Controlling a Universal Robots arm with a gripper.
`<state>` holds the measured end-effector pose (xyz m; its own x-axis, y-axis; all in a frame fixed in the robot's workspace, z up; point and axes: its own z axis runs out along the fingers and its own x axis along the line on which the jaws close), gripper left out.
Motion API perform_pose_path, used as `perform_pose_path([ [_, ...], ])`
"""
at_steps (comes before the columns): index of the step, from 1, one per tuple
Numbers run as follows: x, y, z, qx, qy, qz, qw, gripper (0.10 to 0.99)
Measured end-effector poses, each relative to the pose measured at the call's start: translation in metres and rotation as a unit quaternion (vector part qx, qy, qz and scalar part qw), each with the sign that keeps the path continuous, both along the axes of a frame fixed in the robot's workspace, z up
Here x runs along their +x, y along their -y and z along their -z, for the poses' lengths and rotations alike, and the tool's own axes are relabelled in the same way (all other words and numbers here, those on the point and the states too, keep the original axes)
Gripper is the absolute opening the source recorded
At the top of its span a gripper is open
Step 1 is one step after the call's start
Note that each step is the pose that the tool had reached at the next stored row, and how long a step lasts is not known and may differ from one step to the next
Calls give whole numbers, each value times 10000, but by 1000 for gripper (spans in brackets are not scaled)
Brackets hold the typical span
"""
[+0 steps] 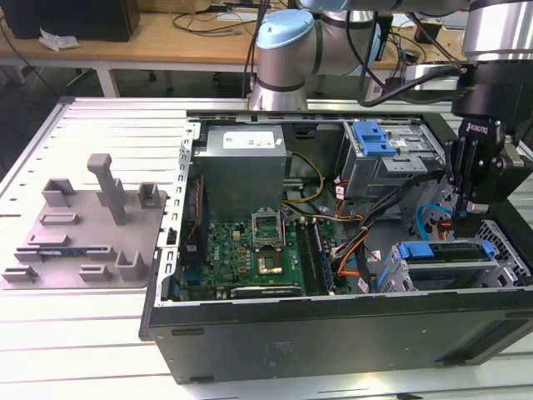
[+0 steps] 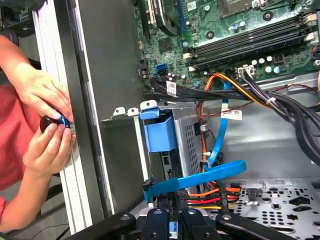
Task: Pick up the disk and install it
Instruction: 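Insert the first disk wire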
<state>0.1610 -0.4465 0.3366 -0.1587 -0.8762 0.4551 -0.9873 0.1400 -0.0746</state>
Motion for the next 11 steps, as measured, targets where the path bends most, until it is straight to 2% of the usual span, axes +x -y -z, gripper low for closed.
perform_pose_path([
  [4,10,-7,0,-1,-3,1,10000,169],
  [7,84,-34,-1,-7,-3,6,10000,169],
  [11,95,-55,1,-12,-3,146,9999,169],
])
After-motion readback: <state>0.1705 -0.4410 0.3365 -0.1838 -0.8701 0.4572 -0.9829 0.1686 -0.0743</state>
